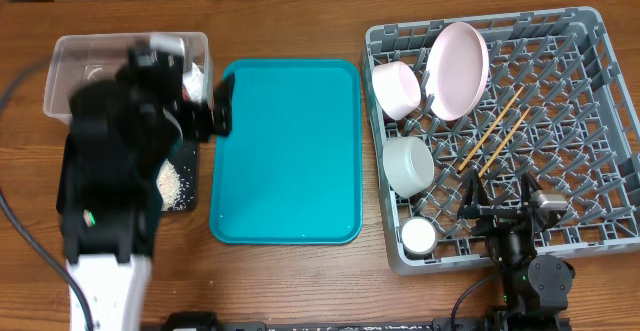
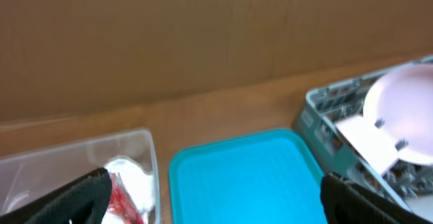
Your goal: Sort waste into correct bins and load items into the dishwasher
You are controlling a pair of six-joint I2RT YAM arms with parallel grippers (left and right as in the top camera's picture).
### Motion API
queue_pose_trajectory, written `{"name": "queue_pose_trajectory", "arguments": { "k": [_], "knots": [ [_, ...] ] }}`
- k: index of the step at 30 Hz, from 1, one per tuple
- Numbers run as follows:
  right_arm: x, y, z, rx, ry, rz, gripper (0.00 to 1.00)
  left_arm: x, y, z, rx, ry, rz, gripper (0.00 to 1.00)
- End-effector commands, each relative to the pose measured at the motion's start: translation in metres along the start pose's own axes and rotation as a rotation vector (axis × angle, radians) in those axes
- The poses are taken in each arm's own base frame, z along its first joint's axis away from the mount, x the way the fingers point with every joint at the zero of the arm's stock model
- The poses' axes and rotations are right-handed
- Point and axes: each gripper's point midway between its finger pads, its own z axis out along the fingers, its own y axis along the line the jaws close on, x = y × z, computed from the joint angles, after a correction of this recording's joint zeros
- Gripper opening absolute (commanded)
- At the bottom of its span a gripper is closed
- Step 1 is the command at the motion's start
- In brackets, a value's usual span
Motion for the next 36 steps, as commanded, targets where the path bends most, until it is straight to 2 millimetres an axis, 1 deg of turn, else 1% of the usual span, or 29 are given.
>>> {"name": "queue_pose_trajectory", "arguments": {
  "k": [1, 2, 7, 9, 13, 14, 17, 18, 20, 36],
  "knots": [
    [0.002, 0.000, 0.000, -0.004, -0.004, -0.007, 1.00, 0.069, -0.012, -0.016, 0.006, -0.072, 0.039, 1.00],
    [0.002, 0.000, 0.000, -0.005, -0.004, -0.007, 1.00, 0.084, -0.014, -0.021, 0.000, -0.108, 0.048, 1.00],
    [0.002, 0.000, 0.000, -0.005, -0.004, -0.007, 1.00, 0.142, -0.018, -0.038, -0.048, -0.278, 0.089, 1.00],
    [0.002, 0.000, 0.000, -0.005, -0.004, -0.007, 1.00, 0.158, -0.018, -0.042, -0.067, -0.326, 0.102, 1.00],
    [0.002, 0.000, 0.000, -0.005, -0.004, -0.007, 1.00, 0.180, -0.018, -0.042, -0.083, -0.360, 0.133, 1.00],
    [0.002, 0.000, 0.000, -0.004, -0.004, -0.007, 1.00, 0.184, -0.018, -0.042, -0.085, -0.346, 0.129, 1.00],
    [0.002, 0.000, 0.000, -0.005, -0.004, -0.007, 1.00, 0.207, -0.017, -0.038, -0.086, -0.252, 0.127, 1.00],
    [0.002, 0.000, 0.000, -0.005, -0.004, -0.007, 1.00, 0.204, -0.014, -0.039, -0.104, -0.265, 0.116, 1.00],
    [0.002, 0.000, 0.000, -0.005, -0.004, -0.007, 1.00, 0.203, -0.015, -0.040, -0.102, -0.274, 0.114, 1.00],
    [0.002, 0.000, 0.000, -0.005, -0.004, -0.007, 1.00, 0.203, -0.015, -0.040, -0.100, -0.273, 0.115, 1.00]
  ]
}}
